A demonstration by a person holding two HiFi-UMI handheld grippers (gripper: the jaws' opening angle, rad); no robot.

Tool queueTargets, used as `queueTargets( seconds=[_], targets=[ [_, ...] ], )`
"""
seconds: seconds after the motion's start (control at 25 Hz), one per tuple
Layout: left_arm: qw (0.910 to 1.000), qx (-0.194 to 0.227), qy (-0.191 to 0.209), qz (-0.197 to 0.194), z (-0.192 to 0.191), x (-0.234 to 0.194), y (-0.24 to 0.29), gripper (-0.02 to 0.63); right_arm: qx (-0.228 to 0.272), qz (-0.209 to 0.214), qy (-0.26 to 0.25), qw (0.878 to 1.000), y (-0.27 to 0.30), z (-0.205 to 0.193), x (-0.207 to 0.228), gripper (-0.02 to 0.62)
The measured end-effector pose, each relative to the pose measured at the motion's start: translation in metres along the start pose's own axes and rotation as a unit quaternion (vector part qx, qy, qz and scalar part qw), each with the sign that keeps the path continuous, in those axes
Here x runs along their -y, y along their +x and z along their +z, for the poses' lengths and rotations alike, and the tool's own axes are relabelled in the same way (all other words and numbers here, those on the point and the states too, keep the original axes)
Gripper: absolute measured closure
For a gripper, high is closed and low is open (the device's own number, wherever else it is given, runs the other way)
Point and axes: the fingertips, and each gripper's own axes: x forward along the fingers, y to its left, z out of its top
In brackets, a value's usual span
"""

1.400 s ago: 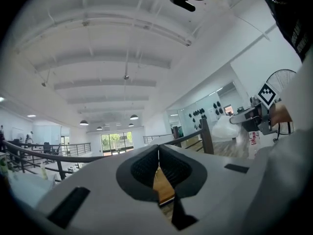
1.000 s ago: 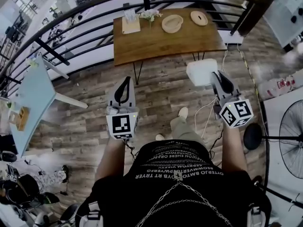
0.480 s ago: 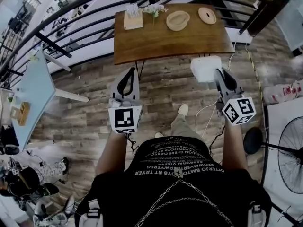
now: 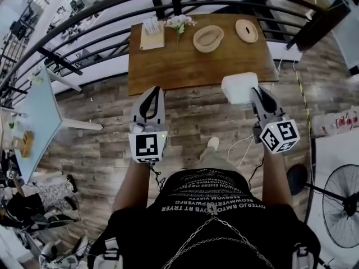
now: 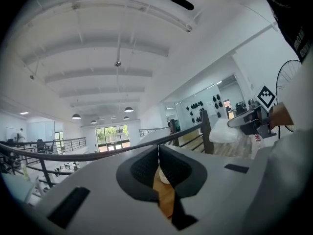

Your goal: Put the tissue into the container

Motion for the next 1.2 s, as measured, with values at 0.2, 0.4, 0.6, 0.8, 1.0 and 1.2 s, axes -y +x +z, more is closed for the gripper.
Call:
queueTargets(
  seconds=[0.2,0.4,0.6,0.8,1.0,1.2],
  targets=[
    [0.9999,-0.001,-0.005,0.01,0.007,0.007,0.052,0.577,-0.005,0.013,-0.006,1.0,0.025,0.013,0.046,0.543],
    [0.9997,-0.002,-0.003,0.022,0.019,0.02,0.087,0.577,-0.003,0.028,-0.003,1.0,0.041,0.023,0.088,0.541],
    [0.9991,-0.009,0.003,0.042,0.022,0.018,0.104,0.577,0.0,0.044,0.003,0.999,0.07,0.024,0.112,0.543],
    [0.9983,-0.019,0.007,0.055,0.017,0.005,0.118,0.577,-0.007,0.058,0.004,0.998,0.106,0.028,0.123,0.543],
    [0.998,-0.022,0.008,0.059,0.007,-0.022,0.148,0.577,-0.007,0.059,0.005,0.998,0.146,0.03,0.13,0.543],
    [0.999,-0.013,0.002,0.042,0.008,-0.045,0.203,0.577,-0.012,0.046,0.008,0.999,0.189,0.033,0.141,0.543]
  ],
)
